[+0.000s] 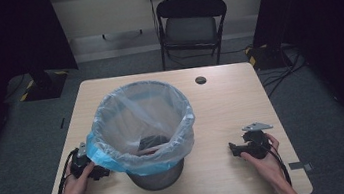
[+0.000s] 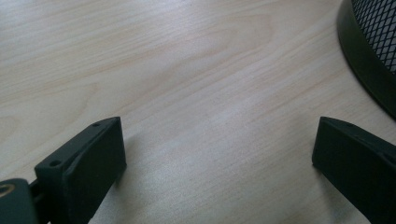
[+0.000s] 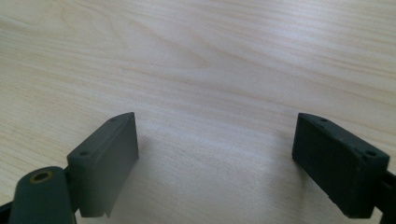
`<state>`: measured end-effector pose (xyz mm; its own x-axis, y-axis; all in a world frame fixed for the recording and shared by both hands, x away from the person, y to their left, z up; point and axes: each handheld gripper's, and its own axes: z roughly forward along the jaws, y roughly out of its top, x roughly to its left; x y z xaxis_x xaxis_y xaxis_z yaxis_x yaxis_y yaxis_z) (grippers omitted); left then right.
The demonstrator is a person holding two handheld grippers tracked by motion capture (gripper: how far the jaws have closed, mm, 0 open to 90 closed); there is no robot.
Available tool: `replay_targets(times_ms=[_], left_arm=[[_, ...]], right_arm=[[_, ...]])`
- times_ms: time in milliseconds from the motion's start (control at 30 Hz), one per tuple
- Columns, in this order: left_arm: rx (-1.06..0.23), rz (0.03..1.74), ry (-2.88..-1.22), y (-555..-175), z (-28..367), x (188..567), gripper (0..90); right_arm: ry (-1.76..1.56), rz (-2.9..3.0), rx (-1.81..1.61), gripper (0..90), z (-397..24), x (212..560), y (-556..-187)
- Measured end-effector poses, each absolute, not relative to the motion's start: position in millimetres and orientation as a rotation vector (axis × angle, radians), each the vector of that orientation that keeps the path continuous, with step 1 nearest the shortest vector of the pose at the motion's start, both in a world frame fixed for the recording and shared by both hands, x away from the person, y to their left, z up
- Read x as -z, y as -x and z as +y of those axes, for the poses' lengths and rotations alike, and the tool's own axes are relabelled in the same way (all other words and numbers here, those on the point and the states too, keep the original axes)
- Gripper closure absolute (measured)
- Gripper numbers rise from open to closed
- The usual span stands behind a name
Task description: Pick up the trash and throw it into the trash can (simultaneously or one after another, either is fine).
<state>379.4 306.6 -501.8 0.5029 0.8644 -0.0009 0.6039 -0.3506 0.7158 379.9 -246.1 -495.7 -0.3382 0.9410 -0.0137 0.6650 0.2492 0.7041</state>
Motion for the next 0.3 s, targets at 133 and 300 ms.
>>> replay_targets(times_ms=[133,300], left_arm=[[-0.502,1.198,-2.083,-379.4,306.6,501.8,2.1],[-0.501,1.197,-2.083,-379.5,306.7,501.8,2.1]], right_arm=[[-1.429,2.08,-0.884,12.7,-248.3,498.7,-378.3],[-1.425,2.072,-0.893,12.7,-248.7,499.7,-377.2]])
